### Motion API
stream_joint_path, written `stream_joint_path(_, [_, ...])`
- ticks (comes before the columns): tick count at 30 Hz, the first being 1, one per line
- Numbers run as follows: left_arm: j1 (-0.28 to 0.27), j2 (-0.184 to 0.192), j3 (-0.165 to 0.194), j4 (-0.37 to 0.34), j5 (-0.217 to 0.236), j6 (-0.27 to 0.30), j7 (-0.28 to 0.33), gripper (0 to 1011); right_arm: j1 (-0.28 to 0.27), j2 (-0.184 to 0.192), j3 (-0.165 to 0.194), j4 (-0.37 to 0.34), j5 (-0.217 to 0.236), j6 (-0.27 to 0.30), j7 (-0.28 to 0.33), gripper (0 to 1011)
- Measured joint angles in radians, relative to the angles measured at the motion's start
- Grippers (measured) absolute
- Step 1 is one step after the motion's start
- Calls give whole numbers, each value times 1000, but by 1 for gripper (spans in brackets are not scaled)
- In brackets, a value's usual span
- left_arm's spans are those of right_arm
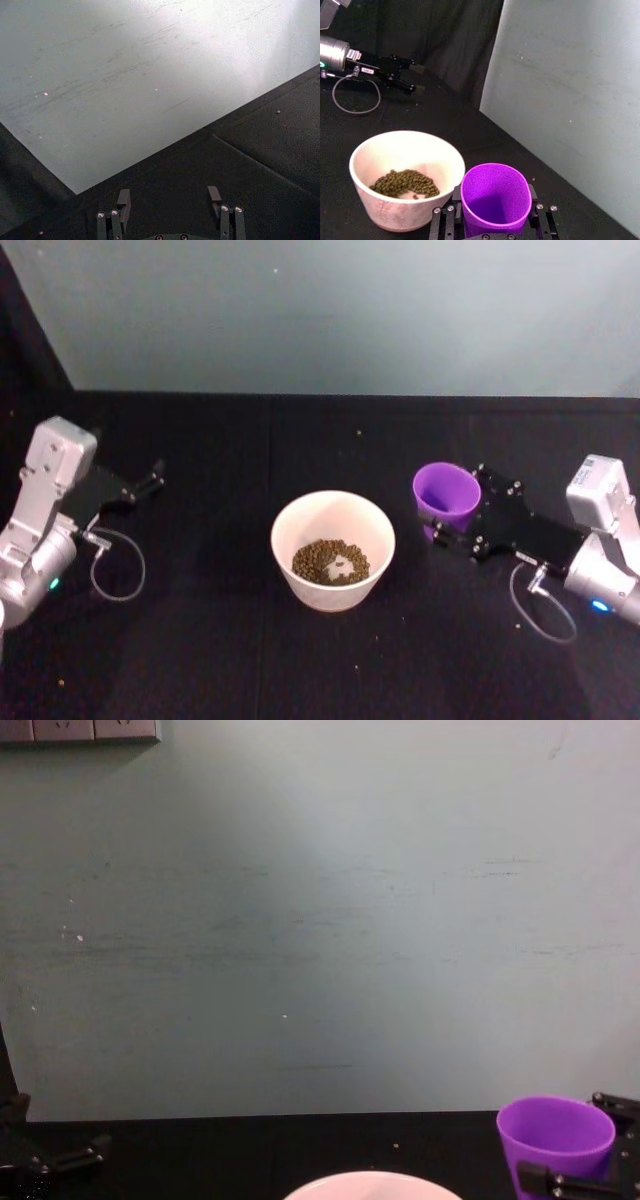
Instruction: Pick up the cup and pour the mung beans from the cup into the bowl.
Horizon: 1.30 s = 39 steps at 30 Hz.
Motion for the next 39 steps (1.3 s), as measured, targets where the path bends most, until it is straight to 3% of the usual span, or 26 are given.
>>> stream_joint_path(6, [0, 0, 0, 0, 0, 0, 0, 1000, -2, 1, -6, 16, 36, 40, 11, 733])
stream_joint_path(12, [0, 0, 0, 0, 0, 0, 0, 1000, -11, -4, -5, 16, 98, 141, 12, 733])
stream_joint_path(17, [0, 0, 0, 0, 0, 0, 0, 1000, -14, -7, -11, 20, 119, 180, 0, 733])
stream_joint_path(39, [0, 0, 0, 0, 0, 0, 0, 1000, -8, -10, -19, 33, 144, 189, -9, 735])
